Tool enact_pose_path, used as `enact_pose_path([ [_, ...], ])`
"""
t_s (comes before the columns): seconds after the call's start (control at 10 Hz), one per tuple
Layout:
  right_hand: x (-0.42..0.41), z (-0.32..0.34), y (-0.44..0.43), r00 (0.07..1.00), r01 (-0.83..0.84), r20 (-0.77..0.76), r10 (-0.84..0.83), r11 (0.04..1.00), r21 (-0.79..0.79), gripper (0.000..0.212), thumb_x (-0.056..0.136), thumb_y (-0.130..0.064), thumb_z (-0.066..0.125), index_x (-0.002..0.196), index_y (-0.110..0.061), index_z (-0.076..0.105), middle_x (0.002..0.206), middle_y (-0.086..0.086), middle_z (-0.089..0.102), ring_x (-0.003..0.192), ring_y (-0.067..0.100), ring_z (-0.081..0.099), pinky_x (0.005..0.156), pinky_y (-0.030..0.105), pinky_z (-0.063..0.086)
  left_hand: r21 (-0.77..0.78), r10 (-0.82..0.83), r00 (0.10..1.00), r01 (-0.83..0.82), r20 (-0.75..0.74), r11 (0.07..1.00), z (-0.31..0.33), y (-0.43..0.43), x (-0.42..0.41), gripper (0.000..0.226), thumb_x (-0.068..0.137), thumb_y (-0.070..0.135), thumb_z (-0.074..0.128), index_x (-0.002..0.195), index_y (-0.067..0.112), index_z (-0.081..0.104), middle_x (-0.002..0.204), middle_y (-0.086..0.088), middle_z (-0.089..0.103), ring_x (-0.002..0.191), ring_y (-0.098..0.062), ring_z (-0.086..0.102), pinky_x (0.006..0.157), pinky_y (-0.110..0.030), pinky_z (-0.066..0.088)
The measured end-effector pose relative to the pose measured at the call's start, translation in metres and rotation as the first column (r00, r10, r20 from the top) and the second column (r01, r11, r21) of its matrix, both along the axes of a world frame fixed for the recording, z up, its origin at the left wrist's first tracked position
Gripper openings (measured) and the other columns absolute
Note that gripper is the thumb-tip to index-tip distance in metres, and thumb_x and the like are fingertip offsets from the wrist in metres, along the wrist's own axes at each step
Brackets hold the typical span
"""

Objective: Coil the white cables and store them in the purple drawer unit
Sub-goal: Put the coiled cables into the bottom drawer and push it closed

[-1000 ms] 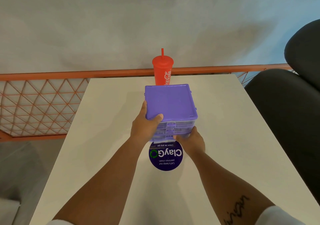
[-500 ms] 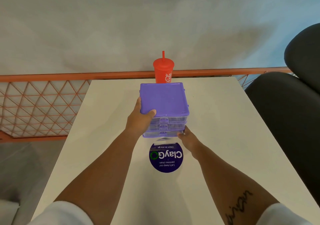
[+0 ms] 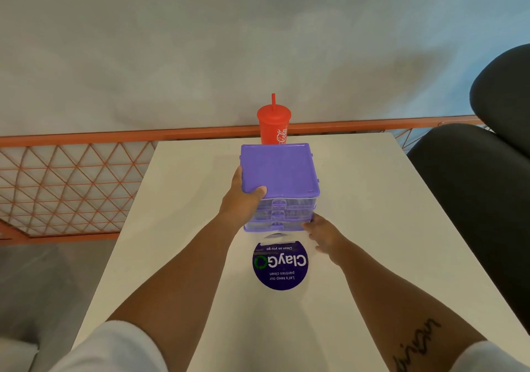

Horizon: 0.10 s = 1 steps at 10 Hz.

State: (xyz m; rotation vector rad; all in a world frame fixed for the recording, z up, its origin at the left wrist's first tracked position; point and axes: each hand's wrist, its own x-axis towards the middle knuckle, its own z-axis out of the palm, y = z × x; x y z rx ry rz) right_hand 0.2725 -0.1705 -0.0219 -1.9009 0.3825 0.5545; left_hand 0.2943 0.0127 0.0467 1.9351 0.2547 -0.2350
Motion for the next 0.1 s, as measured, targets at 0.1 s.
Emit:
enact_pose_path([
  [0.1, 0.0057, 0.0012, -0.0154, 0.984, 0.070, 0.171, -0.041, 0.983, -0.169, 0.038, 0.091, -0.007, 0.046, 0.128, -0.015, 0.051, 0.128, 0.008, 0.056, 0.109, 0.023, 0.055, 0.093, 0.032, 0.042, 0.059, 0.033, 0.998, -0.036, 0.048, 0.998, 0.0084, -0.0016, -0.0022, 0.071, 0.091, 0.033, 0.055, 0.148, 0.030, 0.012, 0.140, 0.003, 0.044, 0.121, -0.022, 0.048, 0.092, -0.031, 0.041],
])
